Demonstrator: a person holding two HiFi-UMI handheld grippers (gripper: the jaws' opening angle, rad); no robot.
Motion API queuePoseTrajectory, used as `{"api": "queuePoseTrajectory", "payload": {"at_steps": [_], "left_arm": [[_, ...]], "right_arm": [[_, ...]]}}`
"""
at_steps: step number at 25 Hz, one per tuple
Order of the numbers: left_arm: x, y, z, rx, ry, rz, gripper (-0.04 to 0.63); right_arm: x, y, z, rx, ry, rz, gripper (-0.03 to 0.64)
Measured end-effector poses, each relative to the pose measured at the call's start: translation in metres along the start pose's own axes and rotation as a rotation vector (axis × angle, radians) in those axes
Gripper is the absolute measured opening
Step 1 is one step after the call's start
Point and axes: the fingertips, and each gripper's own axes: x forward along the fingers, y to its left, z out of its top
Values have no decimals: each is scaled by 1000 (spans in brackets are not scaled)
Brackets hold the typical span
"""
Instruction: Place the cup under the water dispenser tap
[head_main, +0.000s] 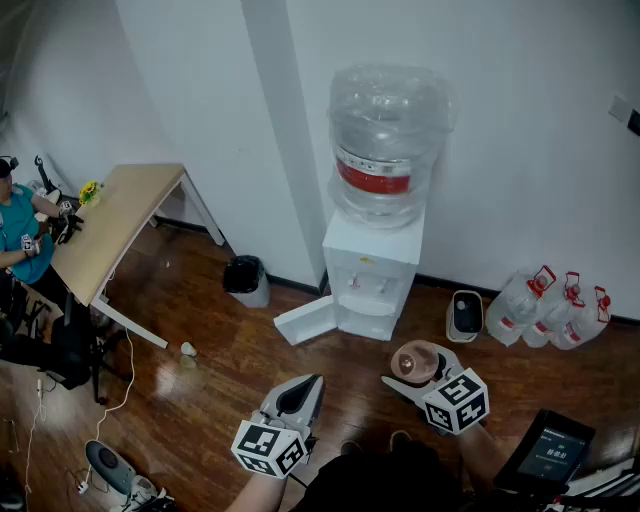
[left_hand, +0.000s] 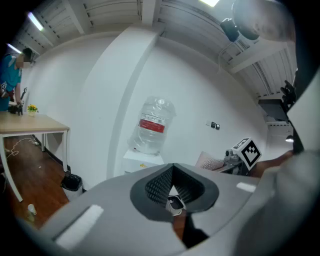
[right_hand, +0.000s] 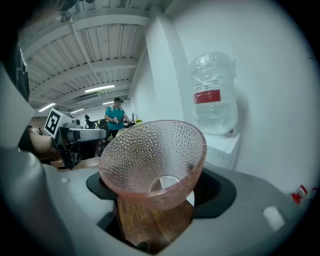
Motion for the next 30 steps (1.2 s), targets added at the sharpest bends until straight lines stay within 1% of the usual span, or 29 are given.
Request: {"api": "queuePoseTrajectory", "payload": {"at_steps": [2, 5, 9, 12, 17, 20, 24, 27, 30], "left_arm": [[2, 8, 2, -4, -4, -7, 112], [11, 12, -7, 1, 0, -26, 107], [26, 32, -23, 8, 50, -46, 101], [40, 39, -30, 5, 74, -63, 100], [80, 53, -44, 30, 96, -93, 94], [106, 69, -64, 22, 116, -112, 74], [141, 91, -91, 11, 170, -105, 52], [166, 103, -102, 6, 206, -123, 43], [188, 116, -119, -14, 243, -127, 37]], "right_arm": [[11, -1, -5, -4, 4, -10, 399], [19, -10, -15, -12, 13, -26, 399], [43, -20, -28, 17, 26, -60, 399], [61, -28, -43, 43, 51, -67, 399], [101, -56, -65, 69, 70, -63, 399], [125, -78, -75, 94, 64, -66, 399], [158, -110, -86, 113, 67, -75, 399], [179, -125, -90, 109, 67, -72, 399], [201, -139, -103, 121, 84, -63, 399]]}}
